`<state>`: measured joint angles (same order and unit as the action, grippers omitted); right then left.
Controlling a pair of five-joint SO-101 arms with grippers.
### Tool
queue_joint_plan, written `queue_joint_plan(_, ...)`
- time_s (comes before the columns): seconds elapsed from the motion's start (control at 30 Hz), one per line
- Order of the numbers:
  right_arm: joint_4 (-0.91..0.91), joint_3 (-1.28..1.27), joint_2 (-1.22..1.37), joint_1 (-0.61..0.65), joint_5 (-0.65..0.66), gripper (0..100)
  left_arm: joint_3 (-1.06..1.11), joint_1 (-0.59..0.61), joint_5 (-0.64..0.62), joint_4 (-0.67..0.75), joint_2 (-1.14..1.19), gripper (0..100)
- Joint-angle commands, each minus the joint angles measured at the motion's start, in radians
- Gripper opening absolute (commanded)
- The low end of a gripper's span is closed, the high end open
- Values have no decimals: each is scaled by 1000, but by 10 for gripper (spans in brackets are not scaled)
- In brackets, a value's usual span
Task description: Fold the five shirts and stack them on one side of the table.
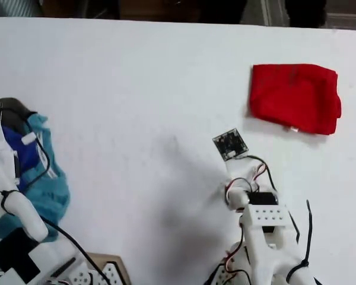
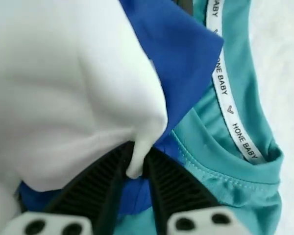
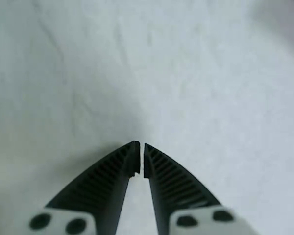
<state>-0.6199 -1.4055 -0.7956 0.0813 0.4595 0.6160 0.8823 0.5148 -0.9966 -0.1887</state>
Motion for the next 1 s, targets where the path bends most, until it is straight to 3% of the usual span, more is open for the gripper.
queue_joint_plan(0.0,8,3,-35,4,-9,19,-70,-12,-5,-20,-14,24)
queue_joint_plan(0.23,8,3,-35,4,-9,19,-325,-84,-141,-334,-14,24)
queue_joint_plan(0.53,8,3,-35,4,-9,19,-753,-338,-201,-723,-14,24)
queue_joint_plan(0.73,8,3,-35,4,-9,19,-839,-420,-196,-767,-6,24)
queue_joint_plan(0.97,12,3,-35,4,-9,19,-719,-420,-201,-706,-14,24)
